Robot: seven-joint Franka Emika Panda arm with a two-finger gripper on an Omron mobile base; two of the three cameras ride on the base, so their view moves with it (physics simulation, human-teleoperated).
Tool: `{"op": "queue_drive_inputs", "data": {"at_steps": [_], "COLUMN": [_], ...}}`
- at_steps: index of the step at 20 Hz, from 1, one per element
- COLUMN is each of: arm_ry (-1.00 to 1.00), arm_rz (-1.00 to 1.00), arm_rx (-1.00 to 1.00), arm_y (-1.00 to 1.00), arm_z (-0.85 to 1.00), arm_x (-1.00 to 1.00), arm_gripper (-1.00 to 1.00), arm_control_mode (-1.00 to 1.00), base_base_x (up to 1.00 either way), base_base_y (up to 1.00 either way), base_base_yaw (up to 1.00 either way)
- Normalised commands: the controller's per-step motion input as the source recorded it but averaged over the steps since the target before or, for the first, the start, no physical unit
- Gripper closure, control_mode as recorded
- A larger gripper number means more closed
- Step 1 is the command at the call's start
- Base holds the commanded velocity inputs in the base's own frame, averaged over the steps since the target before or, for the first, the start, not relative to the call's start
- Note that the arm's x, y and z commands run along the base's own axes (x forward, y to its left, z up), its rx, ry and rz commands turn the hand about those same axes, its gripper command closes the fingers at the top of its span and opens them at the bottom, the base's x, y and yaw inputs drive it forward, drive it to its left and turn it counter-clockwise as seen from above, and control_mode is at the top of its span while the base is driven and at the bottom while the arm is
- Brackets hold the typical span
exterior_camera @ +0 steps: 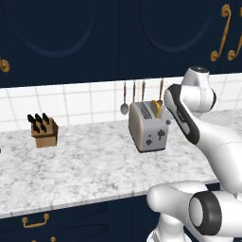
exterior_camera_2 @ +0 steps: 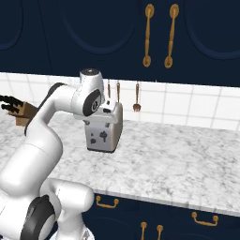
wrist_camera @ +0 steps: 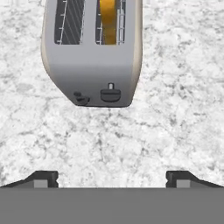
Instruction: Start the toaster. Once the lever pops up, take the bread to the plate on the dining counter.
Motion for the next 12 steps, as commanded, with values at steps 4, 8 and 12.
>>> {"op": "queue_drive_inputs", "data": {"at_steps": [4,8,12], "arm_ry": [-0.14,-0.06,0.00], "arm_rz": [0.00,0.00,0.00], "arm_rx": [0.00,-0.01,-0.02], "arm_y": [0.00,0.04,0.06], "arm_z": [-0.32,-0.27,-0.28], "arm_x": [0.18,0.29,0.59], "arm_gripper": [-1.00,1.00,1.00], "arm_control_mode": [-1.00,-1.00,-1.00], "base_base_x": [0.00,0.00,0.00], "base_base_y": [0.00,0.00,0.00], "base_base_yaw": [0.00,0.00,0.00]}}
